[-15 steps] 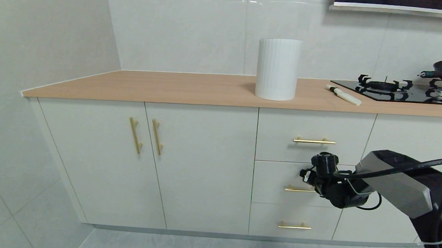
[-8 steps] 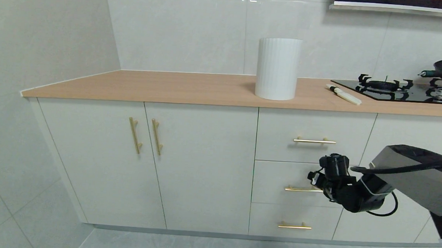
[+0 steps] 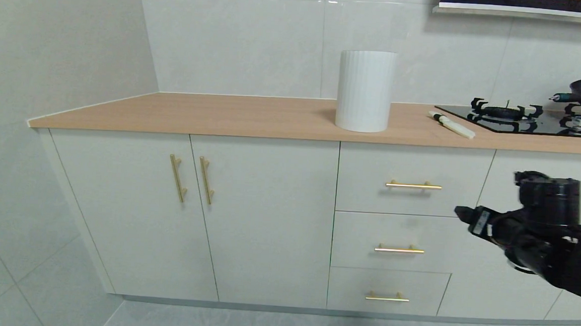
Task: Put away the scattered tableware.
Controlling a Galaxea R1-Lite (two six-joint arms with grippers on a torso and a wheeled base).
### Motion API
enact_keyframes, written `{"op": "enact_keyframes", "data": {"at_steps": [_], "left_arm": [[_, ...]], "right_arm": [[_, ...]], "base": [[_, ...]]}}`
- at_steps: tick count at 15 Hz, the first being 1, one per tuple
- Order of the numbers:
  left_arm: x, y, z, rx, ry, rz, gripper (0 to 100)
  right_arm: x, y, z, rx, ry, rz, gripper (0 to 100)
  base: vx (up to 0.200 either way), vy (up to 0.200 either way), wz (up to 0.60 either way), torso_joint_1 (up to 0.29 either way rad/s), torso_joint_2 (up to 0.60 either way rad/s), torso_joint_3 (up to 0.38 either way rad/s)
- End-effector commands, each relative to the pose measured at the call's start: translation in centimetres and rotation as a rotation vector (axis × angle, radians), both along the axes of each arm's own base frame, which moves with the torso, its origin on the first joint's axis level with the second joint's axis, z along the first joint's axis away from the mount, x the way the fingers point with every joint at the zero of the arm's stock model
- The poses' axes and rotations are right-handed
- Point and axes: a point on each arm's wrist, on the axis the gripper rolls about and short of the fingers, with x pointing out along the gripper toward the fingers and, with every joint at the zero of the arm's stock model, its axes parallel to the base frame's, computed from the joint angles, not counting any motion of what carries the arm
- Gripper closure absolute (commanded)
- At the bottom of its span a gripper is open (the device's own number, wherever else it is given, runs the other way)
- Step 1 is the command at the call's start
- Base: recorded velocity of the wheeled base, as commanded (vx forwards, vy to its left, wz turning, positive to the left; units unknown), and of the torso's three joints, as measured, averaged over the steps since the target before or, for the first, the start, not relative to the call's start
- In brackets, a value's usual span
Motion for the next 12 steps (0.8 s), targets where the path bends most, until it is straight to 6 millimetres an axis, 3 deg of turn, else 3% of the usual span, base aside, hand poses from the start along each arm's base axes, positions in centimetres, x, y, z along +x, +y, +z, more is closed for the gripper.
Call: {"op": "enact_keyframes", "data": {"at_steps": [1, 2, 5, 9, 12], "left_arm": [[0.0, 0.0, 0.0, -0.001, -0.001, 0.000, 0], [0.0, 0.0, 0.0, -0.001, 0.000, 0.000, 0], [0.0, 0.0, 0.0, 0.000, -0.001, 0.000, 0], [0.0, 0.0, 0.0, -0.001, -0.001, 0.000, 0], [0.0, 0.0, 0.0, 0.000, 0.000, 0.000, 0]], "right_arm": [[-13.3, -3.1, 5.1, -0.068, -0.202, -0.053, 0], [-17.1, -4.5, 5.8, -0.111, -0.217, -0.108, 0], [-25.4, -6.5, 5.2, -0.204, -0.211, -0.122, 0], [-30.6, -6.8, 2.7, -0.280, -0.206, -0.288, 0], [-32.7, -6.6, -0.5, -0.370, -0.283, -0.229, 0]], "base": [[0.000, 0.000, 0.00, 0.000, 0.00, 0.000], [0.000, 0.000, 0.00, 0.000, 0.00, 0.000], [0.000, 0.000, 0.00, 0.000, 0.00, 0.000], [0.000, 0.000, 0.00, 0.000, 0.00, 0.000], [0.000, 0.000, 0.00, 0.000, 0.00, 0.000]]}}
